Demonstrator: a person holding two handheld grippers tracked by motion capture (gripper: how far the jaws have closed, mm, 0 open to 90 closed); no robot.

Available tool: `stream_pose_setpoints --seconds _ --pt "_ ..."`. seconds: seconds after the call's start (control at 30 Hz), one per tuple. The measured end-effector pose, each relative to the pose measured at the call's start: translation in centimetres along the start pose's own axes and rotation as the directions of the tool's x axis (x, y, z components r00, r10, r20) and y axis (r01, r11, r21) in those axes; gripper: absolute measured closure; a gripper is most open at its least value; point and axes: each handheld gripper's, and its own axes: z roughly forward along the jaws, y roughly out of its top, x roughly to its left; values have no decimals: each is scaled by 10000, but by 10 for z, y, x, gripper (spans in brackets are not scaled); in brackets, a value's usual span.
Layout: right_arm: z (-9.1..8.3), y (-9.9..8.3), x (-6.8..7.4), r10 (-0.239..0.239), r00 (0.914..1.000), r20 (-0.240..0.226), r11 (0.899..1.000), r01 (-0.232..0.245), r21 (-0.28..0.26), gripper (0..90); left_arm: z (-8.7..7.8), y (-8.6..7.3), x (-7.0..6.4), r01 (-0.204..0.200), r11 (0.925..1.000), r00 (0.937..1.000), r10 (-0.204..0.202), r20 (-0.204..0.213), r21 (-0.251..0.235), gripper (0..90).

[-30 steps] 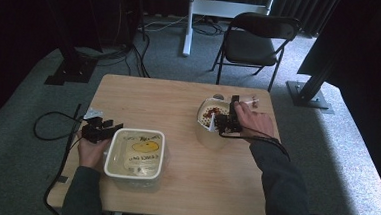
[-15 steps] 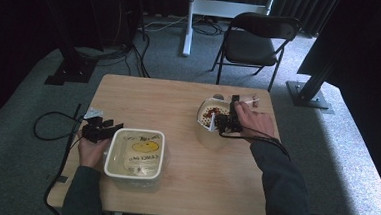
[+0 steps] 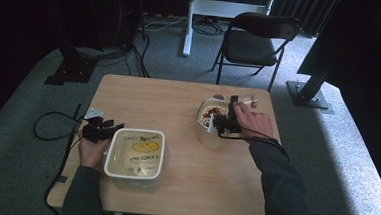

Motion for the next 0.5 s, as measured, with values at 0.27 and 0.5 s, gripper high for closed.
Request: stream_pose_setpoints --seconds 0.27,0.5 --pt "0 0 4 -549 9984 132 9984 548 105 322 1 0 0 -4 10000 10000 4 7 35 453" --pt "-1 -1 2 -578 9980 241 9983 576 106 322 1 0 0 -2 10000 10000 2 4 37 453"
